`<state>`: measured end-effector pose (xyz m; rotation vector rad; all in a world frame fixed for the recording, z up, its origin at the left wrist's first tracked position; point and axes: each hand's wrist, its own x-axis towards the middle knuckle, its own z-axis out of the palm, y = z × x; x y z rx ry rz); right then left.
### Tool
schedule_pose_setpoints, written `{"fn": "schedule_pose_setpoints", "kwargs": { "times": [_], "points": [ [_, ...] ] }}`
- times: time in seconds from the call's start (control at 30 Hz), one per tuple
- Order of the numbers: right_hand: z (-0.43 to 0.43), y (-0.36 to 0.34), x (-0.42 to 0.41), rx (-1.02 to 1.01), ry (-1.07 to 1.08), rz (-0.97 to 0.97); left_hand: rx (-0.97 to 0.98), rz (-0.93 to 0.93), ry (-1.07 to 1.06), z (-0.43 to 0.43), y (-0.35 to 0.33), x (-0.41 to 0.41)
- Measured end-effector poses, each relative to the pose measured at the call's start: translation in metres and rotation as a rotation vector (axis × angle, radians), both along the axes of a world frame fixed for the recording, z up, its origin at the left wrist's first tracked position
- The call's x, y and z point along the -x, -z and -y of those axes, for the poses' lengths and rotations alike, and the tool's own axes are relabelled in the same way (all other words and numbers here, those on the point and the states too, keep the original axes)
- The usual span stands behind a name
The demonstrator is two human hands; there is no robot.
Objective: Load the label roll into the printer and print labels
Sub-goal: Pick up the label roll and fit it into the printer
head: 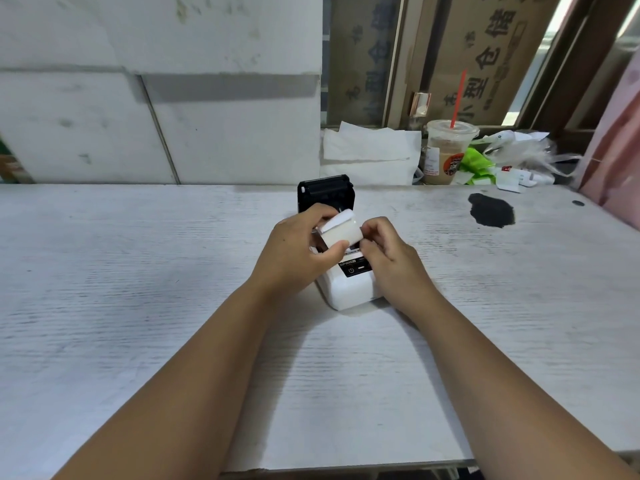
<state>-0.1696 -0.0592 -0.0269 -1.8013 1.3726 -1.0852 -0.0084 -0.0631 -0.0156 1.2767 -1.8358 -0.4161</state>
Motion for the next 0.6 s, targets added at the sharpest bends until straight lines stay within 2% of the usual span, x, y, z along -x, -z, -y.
{"fn": "schedule_pose_setpoints", "kwargs": {
  "times": [0.27,0.5,0.6],
  "points": [
    [0.004,-0.0031,0.0035,0.052,0.074,-0.106,-0.035,-0.013,-0.003,0.0022,0.0023,-0.0008],
    [0.0074,-0.0036,0.0069,-0.001,0.028,-0.06,-0.055,0.08,-0.028,0.0014,0.001,0.0001],
    [0.0091,-0.001,0.0058,0.003,0.014,-0.078,-0.054,0.191,-0.065,0.0007,-0.0003,0.0025]
  ]
}}
